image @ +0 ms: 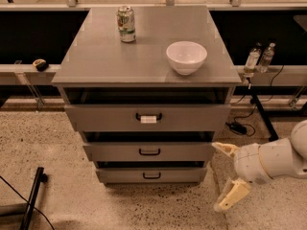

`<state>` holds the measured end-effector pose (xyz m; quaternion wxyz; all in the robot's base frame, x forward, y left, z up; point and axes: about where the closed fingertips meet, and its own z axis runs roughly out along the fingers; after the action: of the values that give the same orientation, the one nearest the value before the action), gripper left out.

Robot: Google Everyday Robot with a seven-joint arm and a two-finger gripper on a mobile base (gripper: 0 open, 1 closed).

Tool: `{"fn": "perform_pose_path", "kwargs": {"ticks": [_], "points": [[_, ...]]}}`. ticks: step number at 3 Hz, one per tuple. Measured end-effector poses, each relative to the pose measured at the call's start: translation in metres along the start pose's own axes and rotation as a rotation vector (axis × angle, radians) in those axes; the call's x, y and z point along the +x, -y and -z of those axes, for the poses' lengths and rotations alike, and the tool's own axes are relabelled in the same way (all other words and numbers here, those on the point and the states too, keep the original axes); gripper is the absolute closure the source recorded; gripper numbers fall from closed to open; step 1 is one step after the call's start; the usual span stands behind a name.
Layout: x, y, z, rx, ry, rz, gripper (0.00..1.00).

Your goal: Open bottom drawer

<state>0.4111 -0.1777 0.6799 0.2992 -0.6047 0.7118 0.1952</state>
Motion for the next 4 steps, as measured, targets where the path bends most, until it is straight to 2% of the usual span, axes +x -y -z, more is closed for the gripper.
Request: {"fn": "perform_pose_path", "kwargs": {"ticks": [1,2,3,4], "points": [[0.005,0.005,-0.017,0.025,0.005,-0.029,0.0],[0.018,0.014,-0.068,0.085,0.064,-0.031,0.0],[0.038,0.03,-0.131,0.14,0.101,0.032,0.0],[0.048,0.045,-0.138,0.202,0.095,0.015,0.0]]}}
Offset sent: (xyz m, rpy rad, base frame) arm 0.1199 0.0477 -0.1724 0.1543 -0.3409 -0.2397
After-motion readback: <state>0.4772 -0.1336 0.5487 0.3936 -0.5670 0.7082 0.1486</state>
